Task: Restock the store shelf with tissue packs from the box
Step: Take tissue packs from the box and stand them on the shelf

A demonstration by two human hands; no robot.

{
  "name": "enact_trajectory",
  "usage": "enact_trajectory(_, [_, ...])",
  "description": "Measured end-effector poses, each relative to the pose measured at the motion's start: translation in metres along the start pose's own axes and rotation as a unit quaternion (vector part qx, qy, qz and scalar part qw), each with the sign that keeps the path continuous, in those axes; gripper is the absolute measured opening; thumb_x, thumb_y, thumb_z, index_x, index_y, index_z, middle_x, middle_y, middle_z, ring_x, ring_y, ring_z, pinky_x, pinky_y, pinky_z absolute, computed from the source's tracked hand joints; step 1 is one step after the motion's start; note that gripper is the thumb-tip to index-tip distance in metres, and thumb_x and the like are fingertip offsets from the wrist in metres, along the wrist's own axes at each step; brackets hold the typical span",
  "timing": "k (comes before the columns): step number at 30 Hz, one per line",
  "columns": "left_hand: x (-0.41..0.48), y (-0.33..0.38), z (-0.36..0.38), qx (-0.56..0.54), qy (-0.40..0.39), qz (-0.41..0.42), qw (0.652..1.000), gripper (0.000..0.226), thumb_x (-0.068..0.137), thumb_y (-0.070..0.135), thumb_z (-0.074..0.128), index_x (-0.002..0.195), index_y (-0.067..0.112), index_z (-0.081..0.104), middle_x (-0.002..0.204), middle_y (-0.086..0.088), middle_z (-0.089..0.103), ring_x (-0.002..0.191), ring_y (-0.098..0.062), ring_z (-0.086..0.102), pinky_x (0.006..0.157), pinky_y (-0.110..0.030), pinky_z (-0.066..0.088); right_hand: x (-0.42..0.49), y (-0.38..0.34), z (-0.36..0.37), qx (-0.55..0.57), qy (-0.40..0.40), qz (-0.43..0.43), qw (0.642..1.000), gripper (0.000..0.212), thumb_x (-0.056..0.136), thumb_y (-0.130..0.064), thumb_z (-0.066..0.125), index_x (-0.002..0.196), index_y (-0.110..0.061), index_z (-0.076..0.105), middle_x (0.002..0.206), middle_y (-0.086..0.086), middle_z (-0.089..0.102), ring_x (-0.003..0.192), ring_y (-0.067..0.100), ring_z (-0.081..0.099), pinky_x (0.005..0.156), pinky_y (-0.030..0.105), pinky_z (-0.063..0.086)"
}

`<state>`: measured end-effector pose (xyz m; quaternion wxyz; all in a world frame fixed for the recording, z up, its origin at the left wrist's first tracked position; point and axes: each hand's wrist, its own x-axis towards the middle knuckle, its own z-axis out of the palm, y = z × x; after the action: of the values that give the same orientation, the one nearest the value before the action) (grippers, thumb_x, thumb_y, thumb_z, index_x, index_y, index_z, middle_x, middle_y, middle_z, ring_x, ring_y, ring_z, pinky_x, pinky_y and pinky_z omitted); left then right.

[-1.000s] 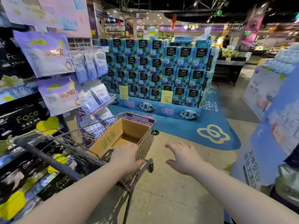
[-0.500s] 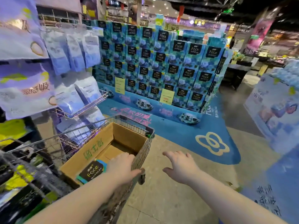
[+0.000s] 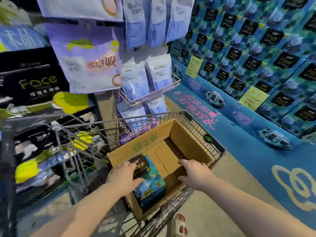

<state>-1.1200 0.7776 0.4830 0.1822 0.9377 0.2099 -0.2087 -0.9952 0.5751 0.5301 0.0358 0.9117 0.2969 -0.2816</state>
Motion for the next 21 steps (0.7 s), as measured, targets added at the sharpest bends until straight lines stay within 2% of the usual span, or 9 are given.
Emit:
enact_trajectory(5, [0.028, -0.008, 0.024, -0.09, -0.039, -0.099, 0.99, 0.059, 0.091, 0.05, 0.05, 0.14, 0.018, 0.038, 0.139, -0.006, 0.042, 0.128, -0.023, 0.043, 0.097, -0.027, 0.038, 0.075, -0.001, 0.012, -0.028, -0.091, -0.061, 0.994, 0.056, 0.092, -0.031, 0.049, 0.144, -0.024, 0.029, 0.143, 0.006, 0.045, 0.131, 0.028, 0.042, 0.109, 0.047, 0.033])
enact_trajectory(9, [0.061, -0.005, 0.052, -0.171, -0.067, -0.163, 0.969, 0.06, 0.088, 0.051, 0.053, 0.138, 0.019, 0.042, 0.137, -0.004, 0.046, 0.122, -0.021, 0.05, 0.098, -0.03, 0.045, 0.132, 0.008, 0.021, -0.019, -0.159, -0.082, 0.984, 0.055, 0.092, -0.03, 0.048, 0.144, -0.025, 0.03, 0.144, 0.008, 0.044, 0.129, 0.028, 0.045, 0.108, 0.041, 0.036])
enact_trajectory(12, [0.086, 0.001, 0.074, -0.234, -0.09, -0.216, 0.944, 0.064, 0.091, 0.047, 0.051, 0.145, 0.019, 0.03, 0.148, -0.003, 0.032, 0.13, -0.021, 0.043, 0.101, -0.026, 0.038, 0.172, 0.017, 0.03, -0.001, -0.205, -0.077, 0.976, 0.055, 0.091, -0.027, 0.049, 0.144, -0.027, 0.031, 0.145, 0.005, 0.044, 0.128, 0.026, 0.047, 0.104, 0.035, 0.04])
enact_trajectory(15, [0.116, 0.003, 0.096, -0.288, -0.093, -0.249, 0.92, 0.064, 0.096, 0.038, 0.049, 0.148, 0.015, 0.02, 0.154, -0.008, 0.018, 0.139, -0.022, 0.03, 0.105, -0.023, 0.031, 0.21, 0.022, 0.044, 0.016, -0.228, -0.097, 0.969, 0.056, 0.091, -0.023, 0.051, 0.143, -0.022, 0.033, 0.144, 0.006, 0.046, 0.127, 0.025, 0.048, 0.101, 0.034, 0.041])
enact_trajectory(17, [0.133, 0.001, 0.11, -0.316, -0.088, -0.285, 0.901, 0.066, 0.095, 0.036, 0.05, 0.149, 0.015, 0.017, 0.155, -0.009, 0.017, 0.141, -0.024, 0.026, 0.108, -0.025, 0.028, 0.234, 0.021, 0.054, 0.018, -0.245, -0.107, 0.964, 0.06, 0.091, -0.023, 0.053, 0.146, -0.02, 0.031, 0.144, 0.008, 0.044, 0.128, 0.026, 0.046, 0.102, 0.035, 0.041])
enact_trajectory(21, [0.157, -0.006, 0.144, -0.352, -0.081, -0.35, 0.865, 0.07, 0.092, 0.035, 0.056, 0.148, 0.016, 0.021, 0.151, -0.009, 0.026, 0.136, -0.026, 0.034, 0.11, -0.033, 0.033, 0.274, 0.014, 0.09, 0.024, -0.269, -0.109, 0.957, 0.067, 0.089, -0.031, 0.059, 0.147, -0.018, 0.028, 0.143, 0.009, 0.044, 0.126, 0.026, 0.048, 0.099, 0.036, 0.043])
